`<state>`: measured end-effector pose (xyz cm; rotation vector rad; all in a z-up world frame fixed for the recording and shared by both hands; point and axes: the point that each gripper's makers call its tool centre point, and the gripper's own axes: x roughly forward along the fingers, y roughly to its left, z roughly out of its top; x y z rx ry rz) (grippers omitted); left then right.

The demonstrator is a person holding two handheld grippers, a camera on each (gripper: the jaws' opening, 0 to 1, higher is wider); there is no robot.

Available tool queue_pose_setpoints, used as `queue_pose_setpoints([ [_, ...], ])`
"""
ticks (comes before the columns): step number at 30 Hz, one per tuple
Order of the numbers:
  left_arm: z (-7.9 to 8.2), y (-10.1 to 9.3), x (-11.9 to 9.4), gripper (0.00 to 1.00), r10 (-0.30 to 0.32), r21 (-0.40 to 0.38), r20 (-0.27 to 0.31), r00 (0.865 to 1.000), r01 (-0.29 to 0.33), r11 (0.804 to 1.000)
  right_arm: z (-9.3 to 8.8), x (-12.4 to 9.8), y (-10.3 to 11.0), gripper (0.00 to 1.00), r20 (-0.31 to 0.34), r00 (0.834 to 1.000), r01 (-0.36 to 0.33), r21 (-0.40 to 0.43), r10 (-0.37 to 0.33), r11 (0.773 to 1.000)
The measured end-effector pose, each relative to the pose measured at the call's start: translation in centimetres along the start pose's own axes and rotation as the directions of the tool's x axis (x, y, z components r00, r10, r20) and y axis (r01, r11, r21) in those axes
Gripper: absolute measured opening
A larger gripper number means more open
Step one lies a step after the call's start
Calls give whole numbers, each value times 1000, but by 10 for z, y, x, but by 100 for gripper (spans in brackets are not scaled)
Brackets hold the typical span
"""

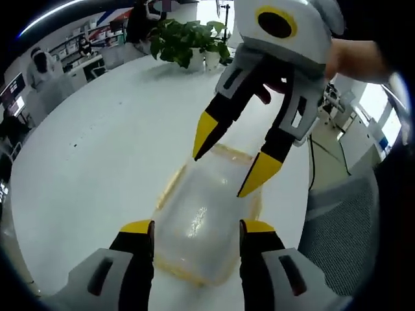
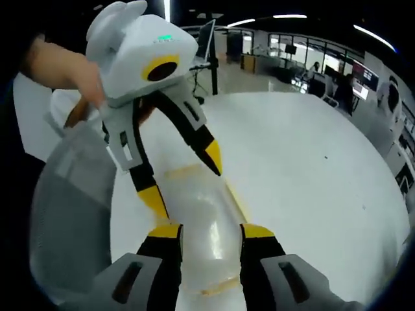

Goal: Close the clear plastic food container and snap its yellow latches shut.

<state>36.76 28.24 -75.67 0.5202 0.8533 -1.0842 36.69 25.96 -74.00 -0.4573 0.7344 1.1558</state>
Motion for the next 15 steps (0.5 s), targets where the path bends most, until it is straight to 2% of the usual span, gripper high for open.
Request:
queue_pose_setpoints([
  [5,-1,4,4,52,2,1,-6,1000,-2,1000,4,9,0,33,-7,1000,-17,1,17,1000],
  [15,1,-6,7,51,-15,12,1,1000,15,1000,4,20,-6,33,-18,1000,-8,5,8,1000],
])
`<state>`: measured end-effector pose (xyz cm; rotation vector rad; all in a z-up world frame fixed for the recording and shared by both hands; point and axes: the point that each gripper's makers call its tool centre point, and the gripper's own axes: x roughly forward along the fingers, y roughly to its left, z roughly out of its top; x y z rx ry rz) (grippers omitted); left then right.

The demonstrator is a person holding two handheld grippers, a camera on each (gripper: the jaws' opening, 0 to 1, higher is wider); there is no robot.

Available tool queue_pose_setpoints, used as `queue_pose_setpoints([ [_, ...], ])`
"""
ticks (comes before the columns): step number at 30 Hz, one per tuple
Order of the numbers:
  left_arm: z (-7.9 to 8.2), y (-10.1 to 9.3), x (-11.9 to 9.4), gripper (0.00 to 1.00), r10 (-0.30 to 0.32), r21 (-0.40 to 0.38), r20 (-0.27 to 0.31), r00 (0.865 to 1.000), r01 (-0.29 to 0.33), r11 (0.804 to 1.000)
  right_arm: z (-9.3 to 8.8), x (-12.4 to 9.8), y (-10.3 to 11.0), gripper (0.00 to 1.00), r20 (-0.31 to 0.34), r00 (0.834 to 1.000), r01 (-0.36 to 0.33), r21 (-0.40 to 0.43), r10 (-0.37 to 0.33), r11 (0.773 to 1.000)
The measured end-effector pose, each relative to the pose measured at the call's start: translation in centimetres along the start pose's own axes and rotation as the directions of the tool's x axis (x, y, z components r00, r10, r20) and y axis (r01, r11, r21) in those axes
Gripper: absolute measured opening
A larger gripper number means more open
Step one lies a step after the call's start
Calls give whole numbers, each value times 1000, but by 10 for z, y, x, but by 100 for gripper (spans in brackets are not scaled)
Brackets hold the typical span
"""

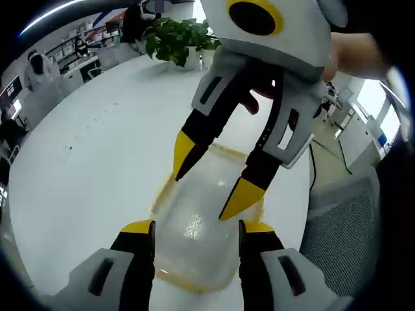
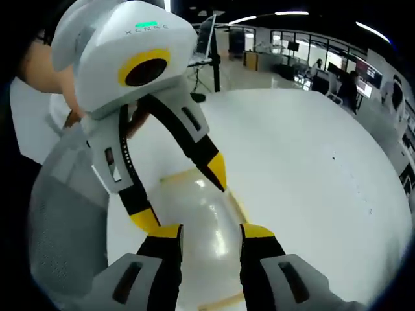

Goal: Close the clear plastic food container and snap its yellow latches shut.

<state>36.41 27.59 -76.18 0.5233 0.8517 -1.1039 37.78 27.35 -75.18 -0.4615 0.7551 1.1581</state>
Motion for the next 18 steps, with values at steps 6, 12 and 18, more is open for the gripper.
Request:
queue_pose_setpoints([
  [6,-6,-6,-2,53,52,87,-23,998,-50,995,4,4,-14,34,13,1000,16,41,-17,999],
  [12,-2,-8,-2,62,113,137,19,993,-115,984,4,8,-16,35,32,999,-15,107,12,994],
  [18,1,-14,-3,61,146,171,38,989,-150,974,1,13,-18,39,25,999,-41,137,38,990],
])
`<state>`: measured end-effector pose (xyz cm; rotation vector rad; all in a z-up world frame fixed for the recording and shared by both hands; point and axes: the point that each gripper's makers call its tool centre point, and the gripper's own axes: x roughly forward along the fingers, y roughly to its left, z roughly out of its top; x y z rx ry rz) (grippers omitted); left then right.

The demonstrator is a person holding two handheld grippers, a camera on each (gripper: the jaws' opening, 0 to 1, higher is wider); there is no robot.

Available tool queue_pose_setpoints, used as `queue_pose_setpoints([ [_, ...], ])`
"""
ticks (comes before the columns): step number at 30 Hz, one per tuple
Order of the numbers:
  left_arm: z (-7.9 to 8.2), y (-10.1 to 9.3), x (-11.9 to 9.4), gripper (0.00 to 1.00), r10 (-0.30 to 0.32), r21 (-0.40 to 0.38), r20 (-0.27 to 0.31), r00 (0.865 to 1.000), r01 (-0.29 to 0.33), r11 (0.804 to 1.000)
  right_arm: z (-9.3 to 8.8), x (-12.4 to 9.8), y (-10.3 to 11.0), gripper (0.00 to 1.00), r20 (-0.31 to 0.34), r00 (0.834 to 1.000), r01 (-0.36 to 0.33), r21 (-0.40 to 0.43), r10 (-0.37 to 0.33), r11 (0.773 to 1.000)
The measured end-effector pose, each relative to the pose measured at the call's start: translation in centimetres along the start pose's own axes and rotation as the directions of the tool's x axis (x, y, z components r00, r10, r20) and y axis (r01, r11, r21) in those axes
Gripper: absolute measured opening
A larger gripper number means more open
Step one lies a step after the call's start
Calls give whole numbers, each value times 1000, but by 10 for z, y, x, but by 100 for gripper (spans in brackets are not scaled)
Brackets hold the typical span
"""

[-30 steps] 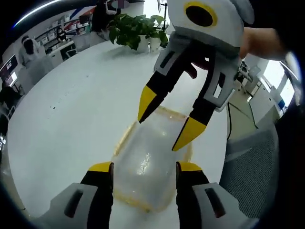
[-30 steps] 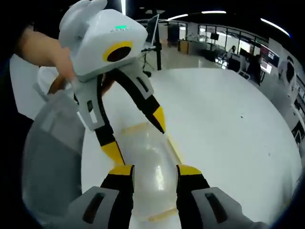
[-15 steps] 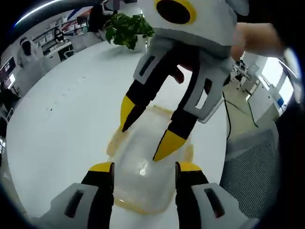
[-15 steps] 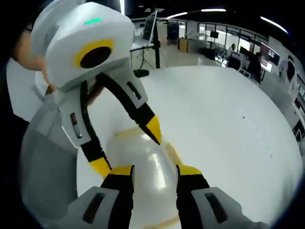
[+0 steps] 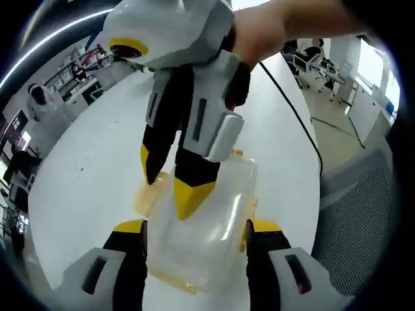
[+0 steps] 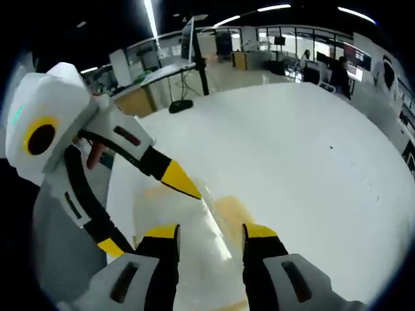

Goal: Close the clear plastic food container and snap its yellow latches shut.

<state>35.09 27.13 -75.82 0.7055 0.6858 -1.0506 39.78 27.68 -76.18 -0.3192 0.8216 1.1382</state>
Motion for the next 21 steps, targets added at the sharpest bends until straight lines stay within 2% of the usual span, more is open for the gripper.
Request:
queue_pose_setpoints([
  [3,0,0,-1,62,7,-2,-2,1000,-7,1000,-4,4,-3,41,-11,1000,-6,5,6,1000],
  [6,-1,-1,-2,62,10,1,-7,1000,-10,1000,-7,5,0,43,-19,999,-38,40,39,998],
  [9,0,-3,-3,62,14,21,-10,1000,-14,1000,-7,5,1,44,-20,998,-64,42,65,997],
  [14,2,-2,-3,62,19,43,-11,1000,-19,999,-7,3,0,43,-13,997,-80,59,81,995],
  [21,3,-5,-3,62,16,50,-7,1000,-16,999,-9,4,3,43,-22,996,-91,35,92,995],
])
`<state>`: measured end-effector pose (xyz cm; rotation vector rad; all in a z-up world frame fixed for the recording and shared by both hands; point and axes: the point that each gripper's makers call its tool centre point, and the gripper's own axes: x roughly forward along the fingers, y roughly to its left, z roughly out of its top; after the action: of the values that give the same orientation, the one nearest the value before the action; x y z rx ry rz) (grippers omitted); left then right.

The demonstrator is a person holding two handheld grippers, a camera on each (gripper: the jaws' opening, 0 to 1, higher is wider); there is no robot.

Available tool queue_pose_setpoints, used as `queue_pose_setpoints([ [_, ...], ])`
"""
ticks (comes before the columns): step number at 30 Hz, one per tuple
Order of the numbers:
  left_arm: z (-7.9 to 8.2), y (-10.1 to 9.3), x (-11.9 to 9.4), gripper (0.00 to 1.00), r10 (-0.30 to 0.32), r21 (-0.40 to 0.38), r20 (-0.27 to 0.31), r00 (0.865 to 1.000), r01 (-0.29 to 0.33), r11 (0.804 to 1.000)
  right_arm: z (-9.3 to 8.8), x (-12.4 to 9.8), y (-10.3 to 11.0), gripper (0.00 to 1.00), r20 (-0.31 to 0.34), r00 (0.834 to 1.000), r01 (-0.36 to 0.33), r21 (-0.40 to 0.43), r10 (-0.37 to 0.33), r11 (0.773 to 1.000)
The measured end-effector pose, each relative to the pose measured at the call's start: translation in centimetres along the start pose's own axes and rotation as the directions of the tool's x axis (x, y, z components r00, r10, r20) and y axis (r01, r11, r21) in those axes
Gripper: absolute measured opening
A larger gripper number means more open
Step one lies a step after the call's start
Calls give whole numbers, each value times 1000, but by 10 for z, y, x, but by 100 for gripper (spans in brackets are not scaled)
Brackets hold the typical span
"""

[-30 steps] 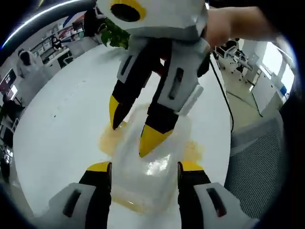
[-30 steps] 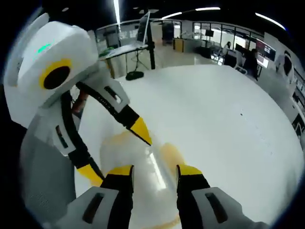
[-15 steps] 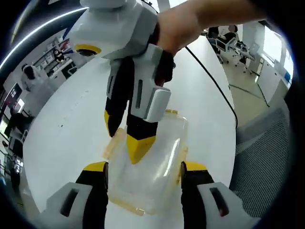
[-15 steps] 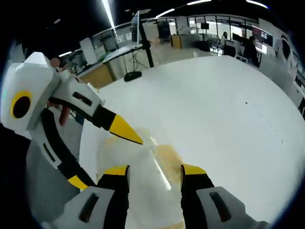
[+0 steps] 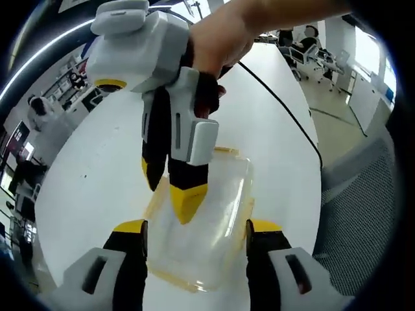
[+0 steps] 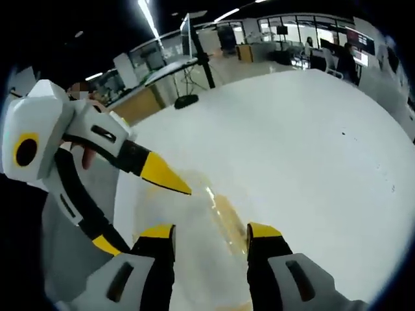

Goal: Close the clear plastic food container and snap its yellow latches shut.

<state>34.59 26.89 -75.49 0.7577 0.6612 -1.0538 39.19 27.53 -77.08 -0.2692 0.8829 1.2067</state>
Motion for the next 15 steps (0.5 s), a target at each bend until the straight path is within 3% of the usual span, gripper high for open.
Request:
queue_pose_setpoints([
  [9,3,-15,1,59,-73,39,4,997,72,997,-5,3,8,41,-27,999,-37,-7,37,999],
  [15,5,-20,-3,59,-77,85,-21,997,78,993,-7,4,10,41,-41,998,-49,-4,48,999],
])
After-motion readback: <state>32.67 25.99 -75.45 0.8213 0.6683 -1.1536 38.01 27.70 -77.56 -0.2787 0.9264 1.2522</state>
